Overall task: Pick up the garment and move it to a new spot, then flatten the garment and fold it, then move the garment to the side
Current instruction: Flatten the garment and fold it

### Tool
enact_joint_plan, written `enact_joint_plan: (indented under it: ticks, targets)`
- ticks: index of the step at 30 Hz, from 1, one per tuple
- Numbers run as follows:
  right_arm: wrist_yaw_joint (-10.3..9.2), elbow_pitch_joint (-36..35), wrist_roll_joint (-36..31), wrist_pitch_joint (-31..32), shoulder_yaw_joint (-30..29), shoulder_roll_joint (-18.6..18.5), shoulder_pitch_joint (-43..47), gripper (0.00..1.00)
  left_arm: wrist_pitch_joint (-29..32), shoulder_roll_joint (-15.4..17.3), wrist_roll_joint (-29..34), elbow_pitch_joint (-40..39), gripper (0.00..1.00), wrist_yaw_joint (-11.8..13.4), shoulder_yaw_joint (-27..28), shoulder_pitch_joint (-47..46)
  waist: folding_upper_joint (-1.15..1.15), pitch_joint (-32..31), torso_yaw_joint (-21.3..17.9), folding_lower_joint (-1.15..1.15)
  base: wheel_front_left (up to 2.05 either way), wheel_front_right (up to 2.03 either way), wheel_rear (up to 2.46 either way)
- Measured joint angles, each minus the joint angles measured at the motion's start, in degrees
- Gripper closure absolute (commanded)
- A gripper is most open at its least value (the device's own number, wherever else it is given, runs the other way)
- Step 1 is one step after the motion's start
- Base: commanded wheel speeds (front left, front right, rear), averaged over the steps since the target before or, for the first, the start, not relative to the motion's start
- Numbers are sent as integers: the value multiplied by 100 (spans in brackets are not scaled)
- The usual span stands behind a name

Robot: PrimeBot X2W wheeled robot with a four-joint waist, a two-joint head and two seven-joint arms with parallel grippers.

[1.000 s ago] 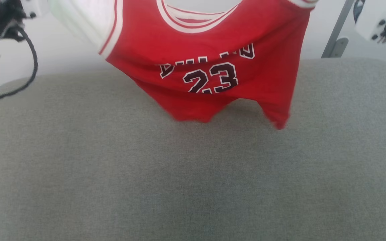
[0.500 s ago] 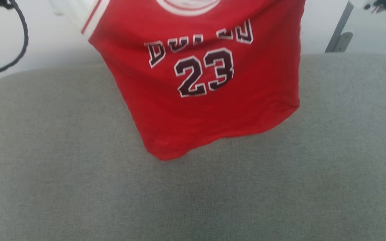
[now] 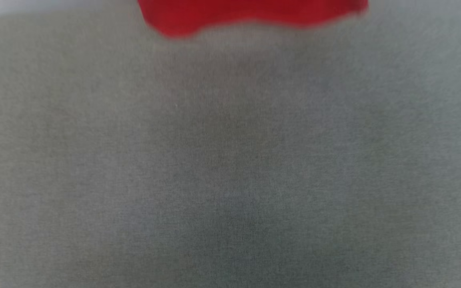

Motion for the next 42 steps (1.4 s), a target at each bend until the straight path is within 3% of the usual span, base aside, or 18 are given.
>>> enact_joint_plan:
  ticks: [4,8,13,17,22,27,32,37,42]
  targets:
    - [0,533,-708,-776,-313,126,-452,100,-1014,-49,148,302,100,-54,-15,-482,0,447,14,0,0,0,0]
    - [0,1063,-1192,-957,-487,278,-569,100,-1651,-144,170,786,100,-143,-124,-539,0,797,62,0,0,0,0]
    - [1,1690,-1322,-945,-342,517,-257,100,-2219,-156,225,1430,100,-200,-254,-238,0,924,198,0,0,0,0]
    - [0,2017,-964,-747,-222,673,182,100,-2364,-215,166,1873,100,-261,-387,190,1,813,262,0,0,0,0]
    - [0,1995,-396,-408,268,808,820,100,-1841,-286,-296,2132,100,-294,-634,851,1,587,295,0,0,0,0]
    - [0,1314,469,126,1038,647,1524,100,-850,-159,-1031,1586,100,-301,-1280,1785,1,316,316,0,0,0,0]
    - [0,230,1475,733,1711,35,2229,100,-18,335,-1855,762,100,-301,-1584,2708,1,53,324,0,0,0,0]
    - [0,-835,2282,1345,2054,-703,2945,100,601,786,-2192,-89,100,-272,-1669,3622,1,-131,347,0,0,0,0]
    - [0,-1895,2807,1873,2190,-1365,3741,100,1034,1292,-2455,-1354,100,183,-1631,4665,1,-240,326,0,0,0,0]
